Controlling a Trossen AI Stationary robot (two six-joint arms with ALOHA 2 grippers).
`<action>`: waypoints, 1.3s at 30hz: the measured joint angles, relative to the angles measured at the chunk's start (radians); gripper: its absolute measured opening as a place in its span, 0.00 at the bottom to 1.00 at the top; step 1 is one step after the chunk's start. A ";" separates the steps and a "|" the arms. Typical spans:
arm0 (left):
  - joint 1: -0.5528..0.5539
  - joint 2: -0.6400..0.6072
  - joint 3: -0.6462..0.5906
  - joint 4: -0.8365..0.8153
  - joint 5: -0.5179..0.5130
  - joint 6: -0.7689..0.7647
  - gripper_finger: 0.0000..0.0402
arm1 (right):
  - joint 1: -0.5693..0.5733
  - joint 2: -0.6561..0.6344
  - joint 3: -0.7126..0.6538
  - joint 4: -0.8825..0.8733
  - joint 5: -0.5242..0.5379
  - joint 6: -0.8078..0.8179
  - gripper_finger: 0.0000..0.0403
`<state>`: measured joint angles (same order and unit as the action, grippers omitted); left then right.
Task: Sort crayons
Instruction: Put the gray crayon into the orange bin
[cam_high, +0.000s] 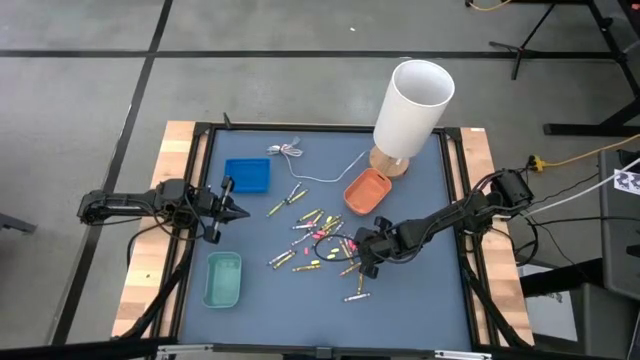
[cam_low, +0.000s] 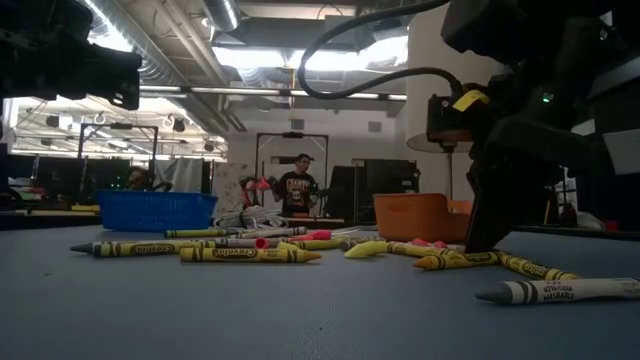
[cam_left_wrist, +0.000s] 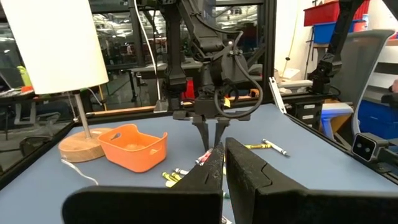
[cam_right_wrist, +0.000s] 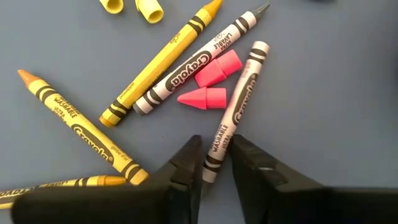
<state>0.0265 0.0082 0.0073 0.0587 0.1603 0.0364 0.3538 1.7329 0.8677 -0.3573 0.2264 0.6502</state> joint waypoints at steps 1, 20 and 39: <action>0.000 0.000 0.000 0.002 -0.006 0.000 0.01 | 0.000 0.000 0.000 0.000 0.000 0.000 0.19; 0.000 0.000 0.000 0.003 -0.073 0.000 0.01 | -0.001 0.001 -0.001 -0.005 0.002 -0.001 0.03; 0.000 0.000 0.000 0.088 -0.188 0.000 0.01 | -0.003 0.002 0.283 -0.418 0.058 -0.199 0.06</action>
<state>0.0261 0.0086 0.0072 0.1469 -0.0276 0.0364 0.3504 1.7344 1.1511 -0.7755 0.2841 0.4512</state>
